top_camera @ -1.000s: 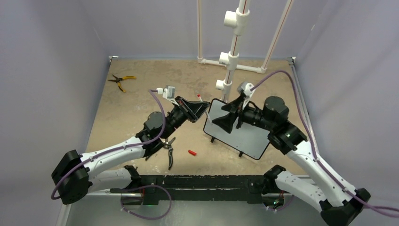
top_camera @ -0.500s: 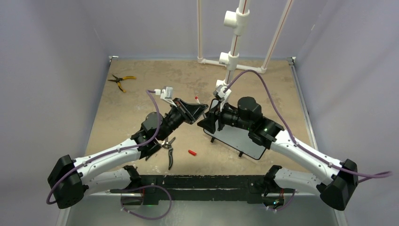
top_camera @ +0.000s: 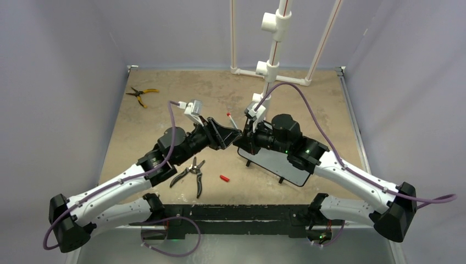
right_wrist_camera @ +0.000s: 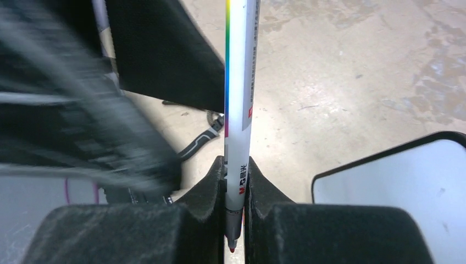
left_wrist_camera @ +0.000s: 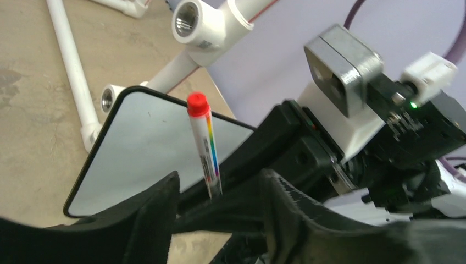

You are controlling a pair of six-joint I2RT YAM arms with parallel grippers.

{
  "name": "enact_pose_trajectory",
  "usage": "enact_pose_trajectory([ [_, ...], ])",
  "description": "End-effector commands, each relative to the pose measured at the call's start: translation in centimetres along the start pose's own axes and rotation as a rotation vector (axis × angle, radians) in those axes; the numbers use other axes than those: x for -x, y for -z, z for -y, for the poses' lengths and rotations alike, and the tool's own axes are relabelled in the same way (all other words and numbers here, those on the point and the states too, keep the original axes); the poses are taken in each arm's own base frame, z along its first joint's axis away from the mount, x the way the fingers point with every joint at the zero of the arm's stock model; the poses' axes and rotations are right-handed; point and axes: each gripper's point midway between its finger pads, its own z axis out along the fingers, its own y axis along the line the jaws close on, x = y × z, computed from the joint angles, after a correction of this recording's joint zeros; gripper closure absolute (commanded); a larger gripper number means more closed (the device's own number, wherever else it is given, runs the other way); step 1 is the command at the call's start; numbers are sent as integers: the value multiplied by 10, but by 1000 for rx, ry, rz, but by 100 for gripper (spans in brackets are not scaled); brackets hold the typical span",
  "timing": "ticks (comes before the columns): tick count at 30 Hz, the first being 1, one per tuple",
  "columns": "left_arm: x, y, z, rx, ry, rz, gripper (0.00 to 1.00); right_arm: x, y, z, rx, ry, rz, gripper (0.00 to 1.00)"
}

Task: Write a sentence on the whiteboard
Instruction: Pass from the left arm to the right, then pass from the right arm to the left

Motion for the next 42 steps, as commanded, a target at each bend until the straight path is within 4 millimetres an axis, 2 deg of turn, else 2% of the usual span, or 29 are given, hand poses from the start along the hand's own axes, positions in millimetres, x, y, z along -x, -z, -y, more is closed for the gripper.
enact_pose_trajectory([
  [1,1,32,21,-1,-111,-156,36,20,17,5,-48,50,25,100],
  [4,2,47,33,-20,-164,-237,25,11,21,-1,-11,59,-19,100],
  [8,-1,59,46,-52,-203,-348,20,0,30,-12,51,78,-82,100],
  [10,-2,62,49,-58,-218,-396,20,-3,35,-17,73,87,-99,100],
  [14,-7,64,39,-45,-200,-472,20,-5,42,-29,128,104,-123,100],
  [19,-4,63,28,-84,-112,-529,20,-1,48,-43,200,119,-116,100],
  [24,-6,59,45,-180,-68,-557,20,-6,45,-46,215,125,-144,100],
  [28,-11,56,46,-195,-41,-587,20,-9,40,-49,224,133,-159,100],
  [35,-21,55,38,-174,-9,-626,23,-14,33,-54,241,147,-186,100],
  [42,-28,56,35,-173,17,-653,43,-18,28,-57,248,155,-206,100],
])
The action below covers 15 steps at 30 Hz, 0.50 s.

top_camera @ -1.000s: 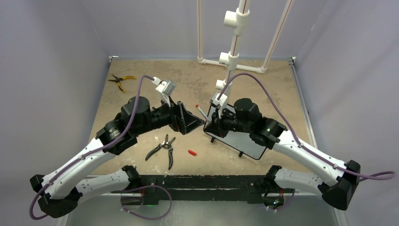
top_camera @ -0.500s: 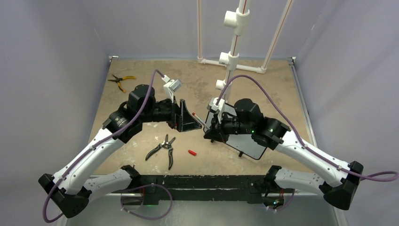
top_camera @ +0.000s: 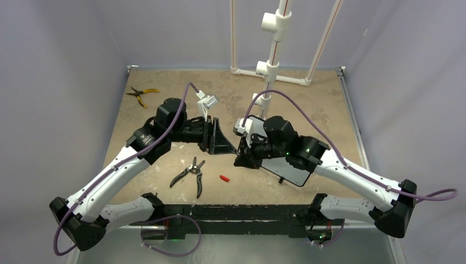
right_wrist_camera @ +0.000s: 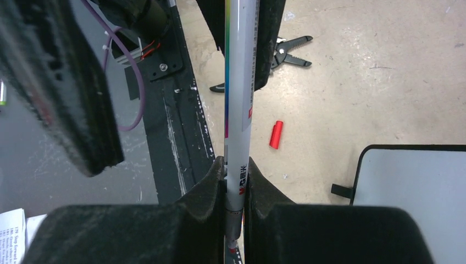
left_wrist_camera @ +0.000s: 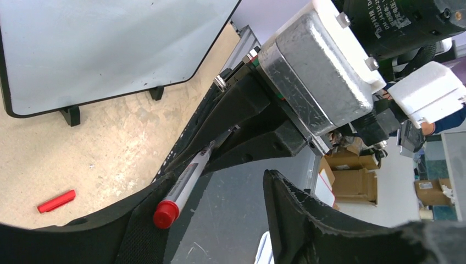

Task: Write a sentence on the whiteboard
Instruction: Pass from the right arm to the left

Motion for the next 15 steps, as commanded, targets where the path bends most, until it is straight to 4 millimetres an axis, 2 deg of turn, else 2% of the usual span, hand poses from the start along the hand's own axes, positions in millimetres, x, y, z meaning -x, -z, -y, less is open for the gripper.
enact_pose_trajectory([
  [1,-2,0,4,-36,7,-8,46,20,5,-9,24,48,45,100],
  [11,-9,-1,1,-38,25,-30,64,19,4,-10,23,51,37,100],
  [15,-10,-1,0,-35,28,-31,66,17,2,-11,26,53,30,100],
])
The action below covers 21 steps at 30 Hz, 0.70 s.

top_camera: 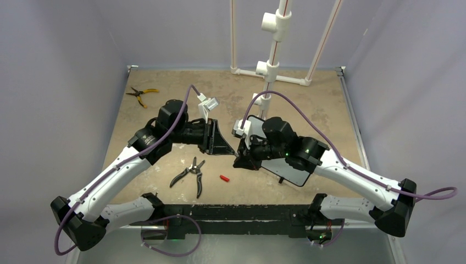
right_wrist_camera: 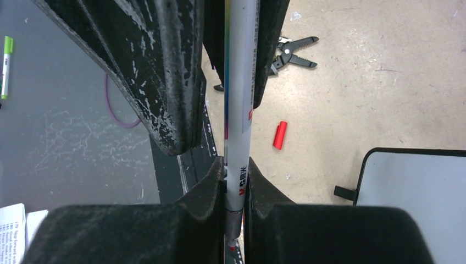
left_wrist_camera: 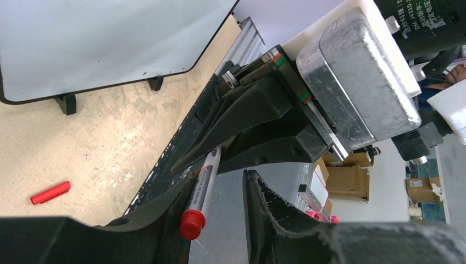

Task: Write a sentence on the whiteboard
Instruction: Pass from the right arm to the left

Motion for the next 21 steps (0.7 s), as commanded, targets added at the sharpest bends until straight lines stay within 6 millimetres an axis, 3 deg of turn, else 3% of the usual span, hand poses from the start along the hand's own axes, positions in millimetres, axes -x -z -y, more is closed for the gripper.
enact_pose_trajectory([
  [1,1,1,6,-33,-9,-1,66,18,4,-5,11,39,38,100],
  [5,1,0,5,-32,-9,-3,66,17,3,-6,14,39,32,100],
  [9,0,0,4,-30,-8,-6,75,16,2,-6,13,40,27,100],
  [13,-1,0,3,-26,-6,-10,77,14,1,-7,16,40,21,100],
  [21,-1,-1,-1,-20,-3,-17,67,13,0,-8,16,43,16,100],
])
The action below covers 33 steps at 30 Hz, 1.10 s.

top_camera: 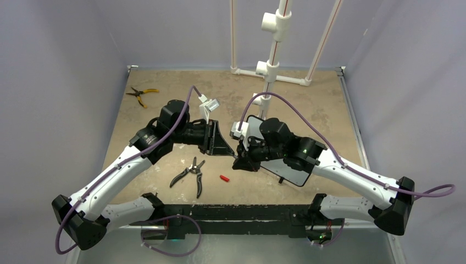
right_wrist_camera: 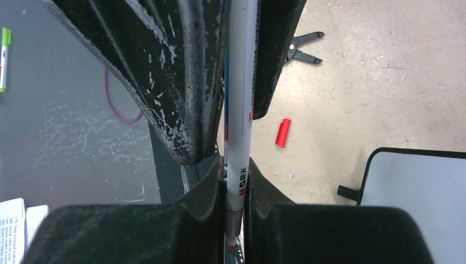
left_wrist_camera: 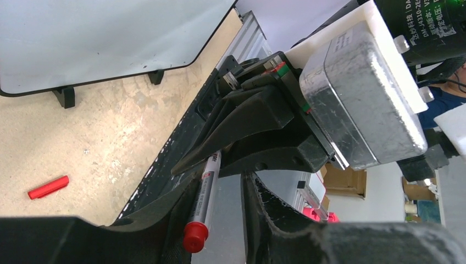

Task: Write a sentence on the whiteboard
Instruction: Pass from the right arm to the left

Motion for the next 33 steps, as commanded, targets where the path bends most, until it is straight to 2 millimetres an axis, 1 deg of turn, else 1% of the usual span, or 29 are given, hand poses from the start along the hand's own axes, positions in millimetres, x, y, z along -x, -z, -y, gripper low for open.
enact_pose_trajectory([
  [1,3,1,2,-23,-16,1,67,18,5,-4,0,34,38,100],
  [4,3,1,2,-23,-16,1,68,18,6,-4,0,35,40,100],
  [7,3,2,1,-19,-15,1,73,18,6,-5,3,35,39,100],
  [10,3,2,-1,-14,-14,1,83,17,6,-6,8,37,37,100],
  [13,4,3,-1,-13,-18,6,99,18,7,-5,0,38,41,100],
  [16,4,4,-1,-9,-25,11,100,23,11,-3,-24,37,62,100],
  [17,5,5,-3,4,-32,21,100,26,13,-3,-33,32,77,95],
  [18,6,5,-4,14,-40,31,100,28,15,-3,-40,30,91,87],
  [20,10,8,-5,31,-64,65,100,35,20,-3,-53,27,130,59],
  [21,13,10,-6,38,-78,87,100,38,22,0,-75,20,149,48],
  [22,15,12,-5,42,-94,107,100,41,26,4,-107,15,168,37],
  [23,17,14,-6,52,-111,127,100,45,30,9,-147,8,188,30],
  [25,22,20,-7,80,-145,168,100,48,37,12,-184,-33,219,20],
  [26,24,23,-9,96,-162,190,100,53,44,19,-236,-46,247,16],
  [28,30,28,-12,126,-188,241,100,62,53,26,-290,-67,288,13],
  [29,32,30,-14,141,-196,268,100,67,58,28,-314,-76,310,4],
  [30,35,33,-16,155,-201,295,100,71,64,31,-340,-88,335,2],
  [33,42,39,-24,194,-217,378,100,80,79,43,-433,-129,395,1],
])
